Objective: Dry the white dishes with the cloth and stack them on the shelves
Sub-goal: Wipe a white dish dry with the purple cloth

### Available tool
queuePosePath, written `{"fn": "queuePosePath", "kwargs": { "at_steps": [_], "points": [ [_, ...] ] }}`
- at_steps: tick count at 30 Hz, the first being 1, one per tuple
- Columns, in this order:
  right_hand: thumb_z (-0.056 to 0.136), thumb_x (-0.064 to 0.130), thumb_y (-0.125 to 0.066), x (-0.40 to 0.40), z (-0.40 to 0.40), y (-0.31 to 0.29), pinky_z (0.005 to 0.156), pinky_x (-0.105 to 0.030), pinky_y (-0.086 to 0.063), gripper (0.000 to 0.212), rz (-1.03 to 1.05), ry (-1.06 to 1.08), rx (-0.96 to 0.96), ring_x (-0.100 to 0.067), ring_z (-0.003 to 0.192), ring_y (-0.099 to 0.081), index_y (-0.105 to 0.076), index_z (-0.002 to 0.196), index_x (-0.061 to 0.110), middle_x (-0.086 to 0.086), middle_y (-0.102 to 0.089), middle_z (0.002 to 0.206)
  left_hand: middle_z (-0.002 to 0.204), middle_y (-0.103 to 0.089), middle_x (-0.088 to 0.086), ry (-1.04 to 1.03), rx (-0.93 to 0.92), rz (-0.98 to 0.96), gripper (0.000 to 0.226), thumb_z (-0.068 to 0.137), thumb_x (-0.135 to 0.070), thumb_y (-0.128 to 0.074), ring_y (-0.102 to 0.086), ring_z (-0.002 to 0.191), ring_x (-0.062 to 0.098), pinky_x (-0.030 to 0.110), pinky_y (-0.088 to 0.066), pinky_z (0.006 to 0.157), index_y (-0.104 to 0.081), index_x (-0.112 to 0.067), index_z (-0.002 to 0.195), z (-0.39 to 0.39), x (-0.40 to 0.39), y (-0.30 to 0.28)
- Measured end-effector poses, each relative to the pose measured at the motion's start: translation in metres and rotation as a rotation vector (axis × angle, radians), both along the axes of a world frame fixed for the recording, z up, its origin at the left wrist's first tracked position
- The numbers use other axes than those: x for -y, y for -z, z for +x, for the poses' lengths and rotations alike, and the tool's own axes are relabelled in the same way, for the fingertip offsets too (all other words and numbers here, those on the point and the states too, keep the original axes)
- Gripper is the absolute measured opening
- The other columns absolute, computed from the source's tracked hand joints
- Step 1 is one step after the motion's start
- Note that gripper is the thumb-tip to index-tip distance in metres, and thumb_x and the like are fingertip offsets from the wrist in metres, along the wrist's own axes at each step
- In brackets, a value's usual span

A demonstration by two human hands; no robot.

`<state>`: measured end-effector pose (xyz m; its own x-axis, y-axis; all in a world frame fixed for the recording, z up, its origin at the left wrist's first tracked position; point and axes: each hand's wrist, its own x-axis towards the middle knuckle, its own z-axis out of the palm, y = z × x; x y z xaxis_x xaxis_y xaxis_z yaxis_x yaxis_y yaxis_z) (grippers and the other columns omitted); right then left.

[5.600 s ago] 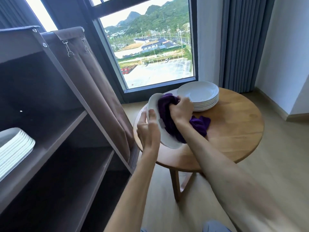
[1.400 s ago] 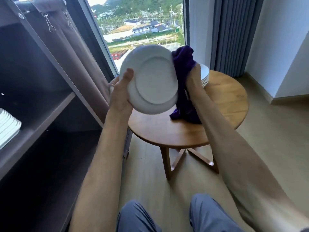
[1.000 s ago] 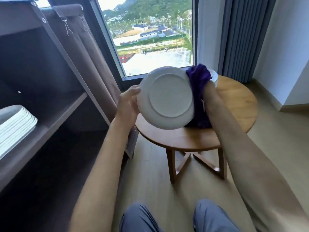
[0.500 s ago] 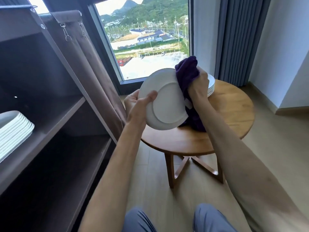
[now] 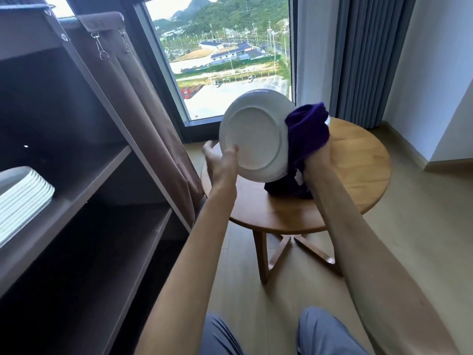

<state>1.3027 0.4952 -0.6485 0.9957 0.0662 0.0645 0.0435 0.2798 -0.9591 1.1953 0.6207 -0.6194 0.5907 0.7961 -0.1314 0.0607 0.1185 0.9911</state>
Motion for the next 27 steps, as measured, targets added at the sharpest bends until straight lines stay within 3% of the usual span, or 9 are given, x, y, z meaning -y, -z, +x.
{"fn": "queuePosePath", "kwargs": {
  "at_steps": [2,4,8,10,12,15,18,22,27],
  "points": [
    [0.099,0.006,-0.053,0.001,-0.009,-0.021,0.058,-0.024,-0.042,0.015,-0.010,-0.113,0.335,-0.008,0.066,-0.048,-0.060,0.089,0.014,0.005,-0.056,0.075,0.121,-0.057,-0.002,0.132,-0.002,-0.111,0.071,0.091,-0.063,-0.059,-0.056,0.118,0.030,0.038,-0.051,0.075,-0.042,-0.022,0.146,-0.002,0.005,-0.014],
    [0.092,0.005,-0.065,-0.001,-0.022,-0.036,0.058,-0.039,-0.041,0.013,-0.157,-0.269,0.694,-0.017,0.065,-0.052,-0.065,0.082,-0.003,-0.013,-0.061,0.069,0.127,-0.062,0.009,0.234,0.049,-0.297,0.092,0.084,-0.079,-0.056,-0.060,0.115,0.036,0.045,-0.055,0.082,-0.044,-0.013,0.148,-0.001,0.010,-0.029],
    [0.088,0.005,-0.073,-0.005,-0.033,-0.052,0.055,-0.033,-0.038,0.020,-0.475,-0.259,1.094,-0.022,0.054,-0.049,-0.057,0.076,0.003,-0.006,-0.057,0.061,0.127,-0.069,0.019,0.444,0.245,-0.628,0.083,0.077,-0.071,-0.069,-0.067,0.115,0.038,0.055,-0.052,0.099,-0.061,-0.008,0.130,-0.009,0.003,-0.041],
    [0.091,0.008,-0.068,-0.010,-0.038,-0.051,0.057,-0.032,-0.039,0.019,-0.554,-0.294,1.106,-0.022,0.053,-0.049,-0.058,0.076,0.001,-0.006,-0.056,0.059,0.105,-0.074,0.016,0.400,0.315,-0.619,0.060,0.082,-0.054,-0.067,-0.074,0.092,0.033,0.046,-0.059,0.086,-0.066,-0.003,0.113,-0.013,-0.001,-0.035],
    [0.094,0.014,-0.061,-0.019,-0.045,-0.045,0.062,-0.032,-0.049,0.015,-0.488,-0.327,0.933,-0.016,0.057,-0.060,-0.061,0.081,0.007,-0.001,-0.064,0.063,0.088,-0.073,0.011,0.347,0.395,-0.588,0.043,0.085,-0.044,-0.061,-0.073,0.075,0.028,0.038,-0.059,0.080,-0.068,-0.004,0.100,-0.016,0.001,-0.025],
    [0.098,0.029,-0.054,-0.034,-0.048,-0.041,0.070,-0.045,-0.053,0.015,-0.715,-0.246,0.991,-0.027,0.071,-0.063,-0.057,0.102,0.015,-0.004,-0.067,0.079,0.086,-0.072,0.005,0.303,0.479,-0.461,0.039,0.088,-0.050,-0.062,-0.071,0.080,0.021,0.035,-0.056,0.082,-0.079,-0.015,0.081,-0.014,0.009,-0.012],
    [0.102,0.028,-0.049,-0.053,-0.046,-0.035,0.077,-0.051,-0.050,0.019,-0.765,-0.117,0.949,-0.030,0.081,-0.061,-0.050,0.110,0.011,-0.007,-0.064,0.090,0.105,-0.076,0.006,0.262,0.523,-0.395,0.043,0.087,-0.060,-0.065,-0.072,0.101,0.024,0.040,-0.056,0.089,-0.083,-0.022,0.094,-0.012,0.021,-0.006],
    [0.100,0.033,-0.044,-0.073,-0.048,-0.037,0.092,-0.045,-0.042,0.026,-0.683,0.135,0.971,-0.029,0.118,-0.048,-0.057,0.109,0.013,-0.011,-0.052,0.131,0.130,-0.069,0.014,0.301,0.555,-0.349,0.059,0.087,-0.067,-0.058,-0.066,0.121,0.031,0.047,-0.052,0.104,-0.075,-0.021,0.121,-0.015,0.021,-0.002],
    [0.102,0.021,-0.039,-0.090,-0.016,-0.057,0.102,-0.045,-0.037,0.028,-0.747,0.305,0.868,-0.032,0.132,-0.044,-0.055,0.119,0.006,-0.015,-0.044,0.146,0.116,-0.070,0.011,0.426,0.627,-0.320,0.043,0.089,-0.029,-0.057,-0.066,0.108,0.029,0.042,-0.056,0.090,-0.065,-0.016,0.129,-0.025,0.015,0.003]
  ]
}}
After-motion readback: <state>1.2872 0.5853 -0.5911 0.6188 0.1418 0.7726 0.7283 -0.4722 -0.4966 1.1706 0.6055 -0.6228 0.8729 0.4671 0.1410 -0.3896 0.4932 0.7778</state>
